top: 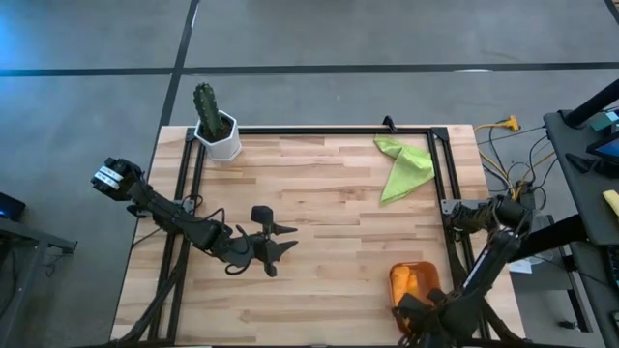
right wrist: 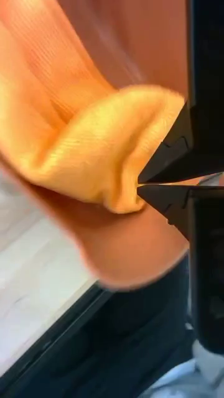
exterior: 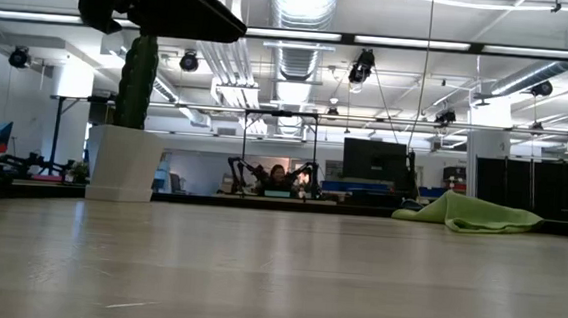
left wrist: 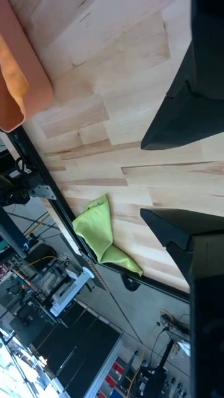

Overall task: Roll microfiber towels into tight, uniform cylinder then place into a basket
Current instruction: Put the orange microfiber cloth into the orange bin

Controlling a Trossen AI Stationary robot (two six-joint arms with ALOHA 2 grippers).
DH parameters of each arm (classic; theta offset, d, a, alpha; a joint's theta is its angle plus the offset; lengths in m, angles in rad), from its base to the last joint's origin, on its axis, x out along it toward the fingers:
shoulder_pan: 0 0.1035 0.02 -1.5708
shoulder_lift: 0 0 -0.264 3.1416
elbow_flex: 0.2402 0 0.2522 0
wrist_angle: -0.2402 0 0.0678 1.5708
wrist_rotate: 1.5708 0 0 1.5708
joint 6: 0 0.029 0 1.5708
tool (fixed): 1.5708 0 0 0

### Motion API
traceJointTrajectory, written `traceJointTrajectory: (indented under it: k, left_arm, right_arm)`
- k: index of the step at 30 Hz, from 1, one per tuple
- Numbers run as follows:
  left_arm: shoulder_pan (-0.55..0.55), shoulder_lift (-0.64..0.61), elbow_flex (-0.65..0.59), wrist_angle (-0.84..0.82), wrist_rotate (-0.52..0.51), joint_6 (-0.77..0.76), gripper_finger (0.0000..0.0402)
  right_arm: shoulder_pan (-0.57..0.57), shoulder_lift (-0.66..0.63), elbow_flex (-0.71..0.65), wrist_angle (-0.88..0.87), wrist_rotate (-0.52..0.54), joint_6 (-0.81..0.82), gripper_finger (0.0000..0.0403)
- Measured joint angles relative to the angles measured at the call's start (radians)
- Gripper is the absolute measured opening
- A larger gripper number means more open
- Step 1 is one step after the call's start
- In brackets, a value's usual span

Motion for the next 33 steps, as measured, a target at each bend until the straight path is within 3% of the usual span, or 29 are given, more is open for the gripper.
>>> traceJointTrajectory:
  k: [4, 6, 12, 18, 33]
  left_arm:
    - [0.000, 0.000, -0.001, 0.000, 0.000, 0.000, 0.0147]
    - [0.000, 0.000, -0.001, 0.000, 0.000, 0.000, 0.0147]
    - [0.000, 0.000, -0.002, -0.001, 0.000, 0.000, 0.0147]
    - [0.000, 0.000, -0.002, -0.001, -0.001, 0.000, 0.0147]
    - [0.000, 0.000, -0.002, -0.001, -0.001, -0.017, 0.0147]
  right_arm:
    - [-0.001, -0.021, 0.060, -0.157, 0.192, 0.020, 0.0009]
    - [-0.017, -0.021, 0.065, -0.216, 0.236, 0.012, 0.0009]
    - [-0.085, -0.019, -0.007, -0.200, 0.231, -0.070, 0.0009]
    - [-0.100, -0.019, -0.092, -0.197, 0.115, -0.089, 0.0009]
    - [-0.101, -0.018, -0.305, -0.074, 0.126, -0.078, 0.0009]
